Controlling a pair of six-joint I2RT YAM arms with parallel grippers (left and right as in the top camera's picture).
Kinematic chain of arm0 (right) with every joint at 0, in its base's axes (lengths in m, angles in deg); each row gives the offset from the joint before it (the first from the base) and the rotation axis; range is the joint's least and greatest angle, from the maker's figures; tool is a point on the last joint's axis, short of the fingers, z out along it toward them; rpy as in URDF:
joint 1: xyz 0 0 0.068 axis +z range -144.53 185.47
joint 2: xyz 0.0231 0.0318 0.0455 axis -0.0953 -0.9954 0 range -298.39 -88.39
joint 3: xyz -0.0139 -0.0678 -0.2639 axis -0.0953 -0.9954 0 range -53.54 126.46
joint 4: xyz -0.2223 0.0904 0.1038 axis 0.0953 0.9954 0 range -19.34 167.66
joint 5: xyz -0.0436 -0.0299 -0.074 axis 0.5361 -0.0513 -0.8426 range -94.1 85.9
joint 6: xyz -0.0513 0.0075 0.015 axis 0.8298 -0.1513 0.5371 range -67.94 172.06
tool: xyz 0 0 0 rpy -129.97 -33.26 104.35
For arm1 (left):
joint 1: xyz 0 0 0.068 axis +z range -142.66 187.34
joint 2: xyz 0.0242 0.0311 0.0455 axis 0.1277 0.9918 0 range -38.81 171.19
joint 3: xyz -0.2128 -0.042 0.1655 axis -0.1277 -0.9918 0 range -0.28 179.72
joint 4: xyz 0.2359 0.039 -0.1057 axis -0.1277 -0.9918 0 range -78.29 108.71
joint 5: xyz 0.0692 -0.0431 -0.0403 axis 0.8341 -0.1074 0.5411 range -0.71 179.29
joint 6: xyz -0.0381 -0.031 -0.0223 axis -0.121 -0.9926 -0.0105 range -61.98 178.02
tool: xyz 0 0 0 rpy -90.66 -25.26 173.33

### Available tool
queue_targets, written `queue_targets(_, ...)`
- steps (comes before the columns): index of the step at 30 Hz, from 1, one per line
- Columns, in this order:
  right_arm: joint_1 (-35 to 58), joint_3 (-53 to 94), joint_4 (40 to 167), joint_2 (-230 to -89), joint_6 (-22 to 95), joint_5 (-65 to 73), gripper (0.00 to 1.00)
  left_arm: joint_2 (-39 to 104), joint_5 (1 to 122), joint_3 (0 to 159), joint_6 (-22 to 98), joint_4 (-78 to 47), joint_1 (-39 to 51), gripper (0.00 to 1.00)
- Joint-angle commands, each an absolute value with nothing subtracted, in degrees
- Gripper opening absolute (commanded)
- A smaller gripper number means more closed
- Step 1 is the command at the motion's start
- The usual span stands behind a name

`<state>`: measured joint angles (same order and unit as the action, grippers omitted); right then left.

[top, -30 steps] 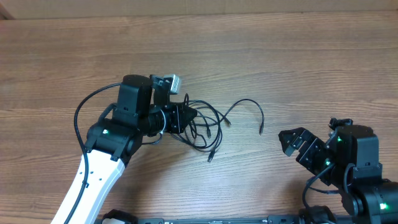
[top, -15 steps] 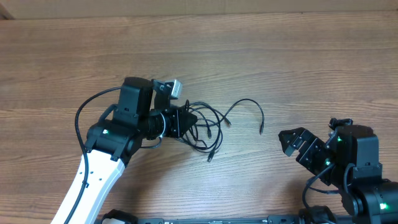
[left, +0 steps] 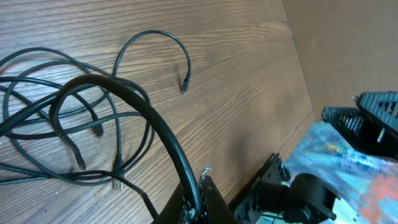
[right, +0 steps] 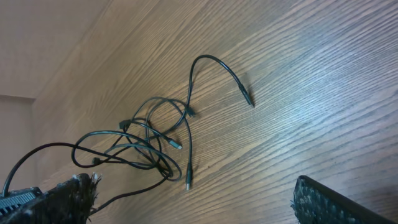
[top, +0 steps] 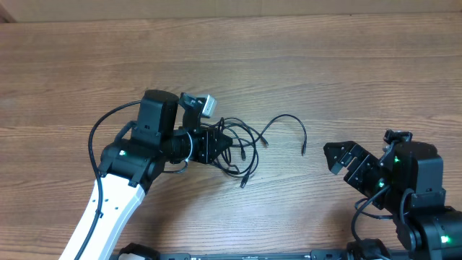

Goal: Untangle cables

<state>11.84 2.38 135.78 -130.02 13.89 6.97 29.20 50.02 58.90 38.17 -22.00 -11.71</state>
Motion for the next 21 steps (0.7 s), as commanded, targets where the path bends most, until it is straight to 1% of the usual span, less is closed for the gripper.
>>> queue_targets(1,11.60,3.00,134.05,-129.82,13.91,6.75,1.00,29.55,47.40,59.12,40.31,-21.80,-12.00,0.04)
queue_targets(5,11.60,3.00,131.87,-129.82,13.93,14.35,1.00,29.55,45.63,59.12,41.01,-21.72,-11.97,0.04)
queue_targets(7,11.62,2.95,132.02,-129.82,13.93,17.81,1.00,29.55,42.39,59.14,44.46,-21.48,-11.97,0.04)
queue_targets(12,11.62,2.10,135.84,-130.02,12.58,19.16,1.00,29.55,33.45,59.14,52.05,-19.38,-11.87,0.04)
queue_targets(17,11.62,1.95,141.20,-130.65,12.64,20.34,1.00,29.52,29.59,59.14,52.29,-14.33,-11.82,0.04)
queue_targets(21,11.62,1.95,140.81,-130.67,12.66,25.89,1.00,29.52,26.81,59.14,52.26,-10.50,-11.82,0.04)
